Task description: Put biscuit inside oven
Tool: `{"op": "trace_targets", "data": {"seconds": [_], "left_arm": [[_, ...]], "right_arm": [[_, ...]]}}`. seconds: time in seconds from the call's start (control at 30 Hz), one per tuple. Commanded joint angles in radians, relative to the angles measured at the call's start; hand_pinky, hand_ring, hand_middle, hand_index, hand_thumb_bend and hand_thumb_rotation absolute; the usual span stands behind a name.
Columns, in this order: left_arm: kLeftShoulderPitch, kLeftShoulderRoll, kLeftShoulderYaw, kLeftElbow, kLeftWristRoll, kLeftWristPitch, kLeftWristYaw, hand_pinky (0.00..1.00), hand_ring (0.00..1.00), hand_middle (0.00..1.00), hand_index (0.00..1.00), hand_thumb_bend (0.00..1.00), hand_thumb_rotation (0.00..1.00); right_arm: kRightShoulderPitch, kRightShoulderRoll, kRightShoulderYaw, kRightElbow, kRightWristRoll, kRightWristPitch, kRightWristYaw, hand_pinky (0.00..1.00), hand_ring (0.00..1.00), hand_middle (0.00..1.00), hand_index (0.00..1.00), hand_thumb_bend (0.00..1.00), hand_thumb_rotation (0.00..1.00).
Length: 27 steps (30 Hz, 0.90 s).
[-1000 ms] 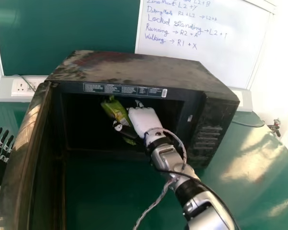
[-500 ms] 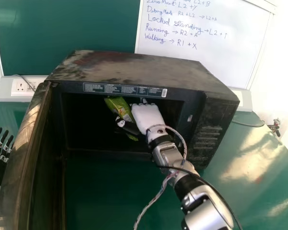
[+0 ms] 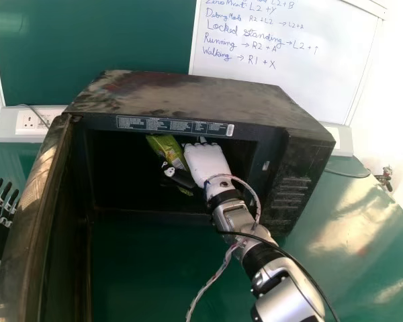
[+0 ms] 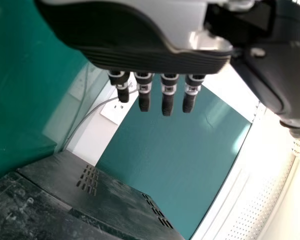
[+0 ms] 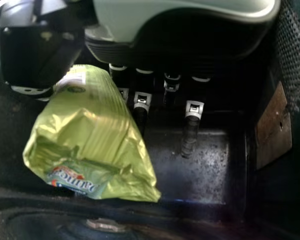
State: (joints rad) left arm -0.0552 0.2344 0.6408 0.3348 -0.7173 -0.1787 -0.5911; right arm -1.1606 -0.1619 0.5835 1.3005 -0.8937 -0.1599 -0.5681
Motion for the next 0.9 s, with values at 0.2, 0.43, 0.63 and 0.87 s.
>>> {"op": "trace_targets", "data": {"seconds": [0.2,0.43,0.63,0.87], "left_arm": [[0.026,-0.035,-0.013,0.051,-0.006,0.014,-0.01,0.51,0.72,0.8,0.88,0.1,0.0],[0.022,-0.031,-0.011,0.063,-0.003,0.006,-0.016,0.54,0.73,0.8,0.88,0.1,0.0],[0.02,-0.029,-0.008,0.069,-0.009,0.009,-0.024,0.52,0.73,0.81,0.88,0.1,0.0],[0.023,-0.029,-0.008,0.062,-0.007,0.012,-0.019,0.52,0.72,0.8,0.88,0.1,0.0]], "right_arm": [[-0.029,0.003,0.014,0.022,0.01,0.005,-0.009,0.47,0.44,0.48,0.54,0.51,0.0],[-0.029,0.008,0.022,0.025,0.013,0.009,-0.001,0.42,0.41,0.47,0.56,0.51,0.0],[-0.029,0.013,0.026,0.024,0.013,0.014,-0.009,0.39,0.4,0.46,0.56,0.51,0.0],[-0.024,0.021,0.03,0.022,0.012,0.042,-0.005,0.49,0.54,0.49,0.52,0.52,0.0]]}}
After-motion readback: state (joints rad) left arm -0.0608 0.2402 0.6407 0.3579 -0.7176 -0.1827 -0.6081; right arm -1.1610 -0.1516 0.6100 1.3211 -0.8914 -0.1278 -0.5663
